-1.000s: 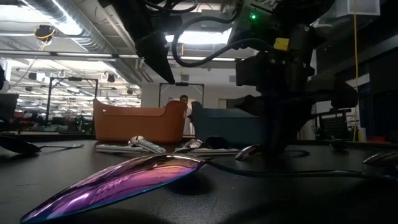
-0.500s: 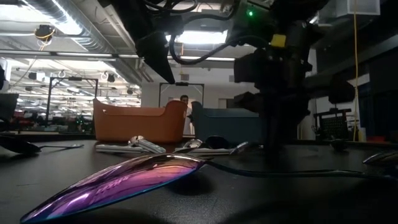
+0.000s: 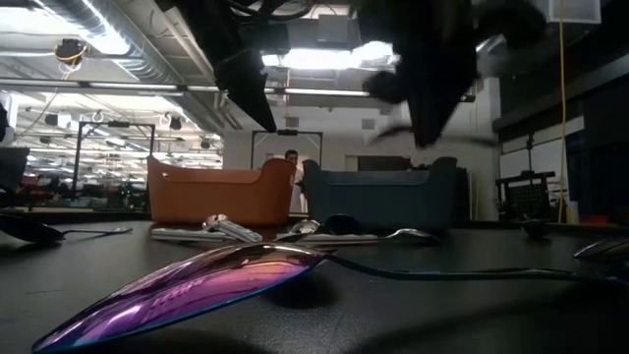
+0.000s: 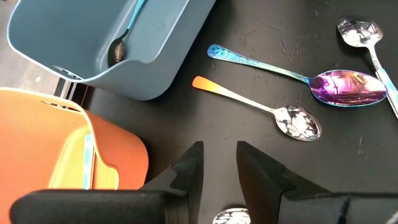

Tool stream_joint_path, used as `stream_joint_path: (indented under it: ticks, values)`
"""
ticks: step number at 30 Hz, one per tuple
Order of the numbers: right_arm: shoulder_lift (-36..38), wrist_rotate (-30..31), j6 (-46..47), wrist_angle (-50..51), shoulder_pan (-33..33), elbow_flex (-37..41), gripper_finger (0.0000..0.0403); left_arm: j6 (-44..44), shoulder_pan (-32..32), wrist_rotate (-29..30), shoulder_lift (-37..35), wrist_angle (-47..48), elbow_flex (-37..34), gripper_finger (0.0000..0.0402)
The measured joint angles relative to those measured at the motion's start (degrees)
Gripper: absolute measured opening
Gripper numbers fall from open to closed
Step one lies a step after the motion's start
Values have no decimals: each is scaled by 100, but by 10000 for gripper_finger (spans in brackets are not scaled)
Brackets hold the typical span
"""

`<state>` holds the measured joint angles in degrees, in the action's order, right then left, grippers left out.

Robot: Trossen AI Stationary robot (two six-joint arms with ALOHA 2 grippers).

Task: Sort silverware by color (type)
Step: Put the blue spoon into the top blue bin

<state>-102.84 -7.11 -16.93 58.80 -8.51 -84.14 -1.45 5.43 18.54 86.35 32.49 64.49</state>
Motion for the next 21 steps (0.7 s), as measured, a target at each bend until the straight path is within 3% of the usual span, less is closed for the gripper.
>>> stream_joint_path:
  ticks: [10,21]
  values:
    - [62,14,-272,1324,517,-1345,1,0,0,-1,0,-1,0,90]
    - [897,3,-650,1558,1773,-1429,0,0,1,0,0,-104,0,90]
